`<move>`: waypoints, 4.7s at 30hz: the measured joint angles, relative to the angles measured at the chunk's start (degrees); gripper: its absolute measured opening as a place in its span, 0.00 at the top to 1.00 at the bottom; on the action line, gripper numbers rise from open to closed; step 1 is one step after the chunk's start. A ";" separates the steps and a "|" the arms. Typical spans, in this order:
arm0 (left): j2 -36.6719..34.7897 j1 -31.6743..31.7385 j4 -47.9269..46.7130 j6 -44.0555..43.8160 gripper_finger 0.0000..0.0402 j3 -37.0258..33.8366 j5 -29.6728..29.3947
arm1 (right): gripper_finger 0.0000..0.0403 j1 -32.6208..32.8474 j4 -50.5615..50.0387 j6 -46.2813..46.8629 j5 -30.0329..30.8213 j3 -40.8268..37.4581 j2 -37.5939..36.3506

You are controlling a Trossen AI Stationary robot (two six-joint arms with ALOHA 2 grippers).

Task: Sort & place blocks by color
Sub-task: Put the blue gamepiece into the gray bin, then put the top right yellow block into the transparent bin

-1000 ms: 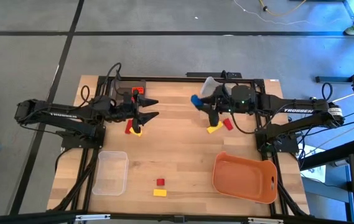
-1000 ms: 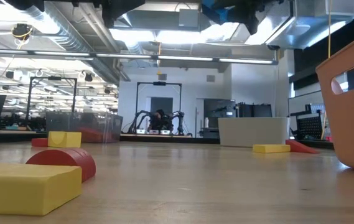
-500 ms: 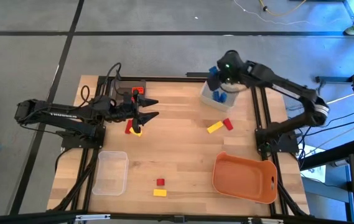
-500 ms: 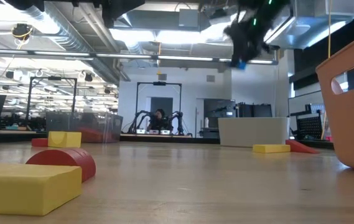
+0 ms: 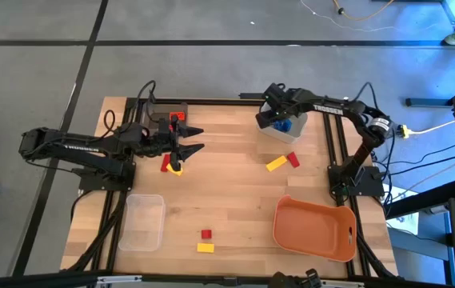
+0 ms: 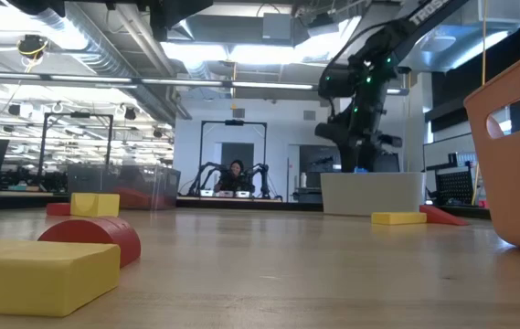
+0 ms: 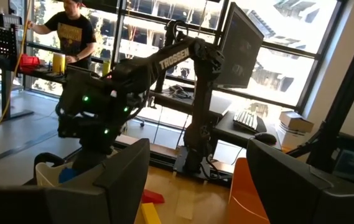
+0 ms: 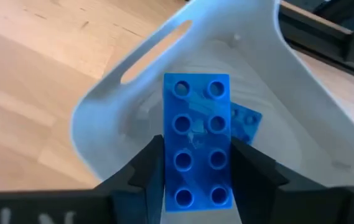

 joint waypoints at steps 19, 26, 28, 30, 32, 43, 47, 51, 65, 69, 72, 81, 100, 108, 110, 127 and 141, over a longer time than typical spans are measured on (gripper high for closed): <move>0.00 0.01 0.00 -0.02 0.35 0.00 0.00 | 0.28 -0.14 1.48 1.36 -1.03 0.00 4.23; 0.00 0.00 0.00 0.00 0.35 0.00 0.00 | 0.13 -0.14 1.42 -2.20 -1.47 0.01 2.41; 0.00 0.00 0.01 0.00 0.35 0.00 0.00 | 0.13 -0.12 1.50 -4.55 -1.49 0.02 0.15; 0.00 0.01 0.00 0.00 0.35 0.00 0.00 | 0.13 -0.12 1.42 -7.43 -1.58 0.02 -3.03; 0.00 0.01 0.00 0.02 0.35 0.00 0.00 | 0.12 0.27 1.40 -9.77 -2.61 0.02 -7.22; 0.00 -0.01 0.02 -0.02 0.35 0.00 0.00 | 0.14 14.60 13.94 -9.30 -10.55 -6.46 -33.86; 0.00 0.01 0.02 -0.04 0.35 0.00 0.00 | 0.14 22.12 29.49 -7.77 -12.73 -14.56 -41.67; -0.02 0.01 0.28 -0.06 0.35 0.00 0.00 | 0.14 27.26 44.60 -8.16 -13.02 -21.97 -45.95; -0.02 -0.01 0.13 -0.02 0.35 0.00 3.02 | 0.14 30.46 48.31 -9.95 -13.43 -27.15 -46.34; -0.02 -0.01 0.11 -0.02 0.35 0.00 3.02 | 0.14 30.46 48.30 -9.95 -13.48 -27.15 -46.31; -0.02 0.00 0.08 -0.04 0.35 0.00 3.02 | 0.14 30.44 48.26 -9.95 -13.48 -27.15 -46.31; -0.02 0.01 0.12 -0.09 0.35 0.00 3.00 | 0.14 30.35 13.97 -22.53 -13.53 -18.64 -40.22; -0.02 -0.01 0.13 -0.09 0.35 0.00 2.58 | 0.14 30.20 -2.78 -54.34 -3.49 -16.57 -15.44; -0.02 0.01 0.15 -0.09 0.35 0.00 2.58 | 0.14 30.20 -2.82 -54.34 -3.43 -16.57 -12.92; -0.02 0.01 0.15 -0.09 0.35 0.00 2.58 | 0.14 30.20 -2.84 -54.36 -3.39 -16.55 -12.92; -0.02 0.01 0.14 0.09 0.35 0.00 2.57 | 0.14 30.20 -1.89 -57.40 -3.36 -18.39 -12.92; -0.02 0.01 0.15 0.04 0.35 0.00 2.57 | 0.14 30.20 -1.67 -57.25 -3.53 -21.24 -12.92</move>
